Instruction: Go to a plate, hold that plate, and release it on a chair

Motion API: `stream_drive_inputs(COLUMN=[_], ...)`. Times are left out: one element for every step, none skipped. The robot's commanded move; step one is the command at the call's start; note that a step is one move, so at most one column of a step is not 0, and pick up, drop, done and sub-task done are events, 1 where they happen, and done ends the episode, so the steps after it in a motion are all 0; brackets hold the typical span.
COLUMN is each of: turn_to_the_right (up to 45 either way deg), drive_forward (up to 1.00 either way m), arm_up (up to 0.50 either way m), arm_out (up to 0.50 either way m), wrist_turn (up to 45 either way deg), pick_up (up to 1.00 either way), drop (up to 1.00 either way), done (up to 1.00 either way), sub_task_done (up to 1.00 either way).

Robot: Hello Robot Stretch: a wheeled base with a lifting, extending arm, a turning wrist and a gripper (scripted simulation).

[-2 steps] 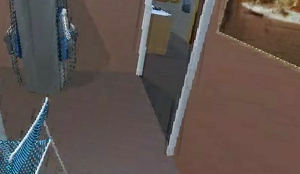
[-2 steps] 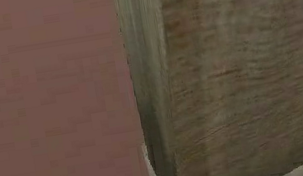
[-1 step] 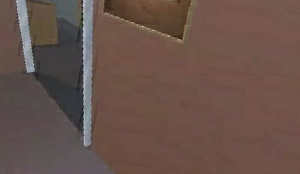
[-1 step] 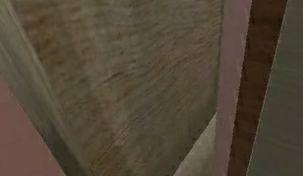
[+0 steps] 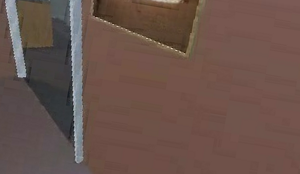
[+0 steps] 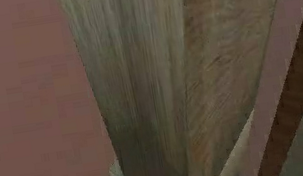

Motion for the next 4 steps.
stream_drive_inputs(turn_to_the_right=[-45.0,-45.0,-45.0,-24.0], drive_forward=[0.0,0.0,0.0,0.0], arm_up=[0.0,0.0,0.0,0.0], arm_out=[0.0,0.0,0.0,0.0], wrist_turn=[0.0,0.0,0.0,0.0], pick_up=[0.0,0.0,0.0,0.0], drop=[0.0,0.0,0.0,0.0], done=[0.0,0.0,0.0,0.0], sub_task_done=[0.0,0.0,0.0,0.0])
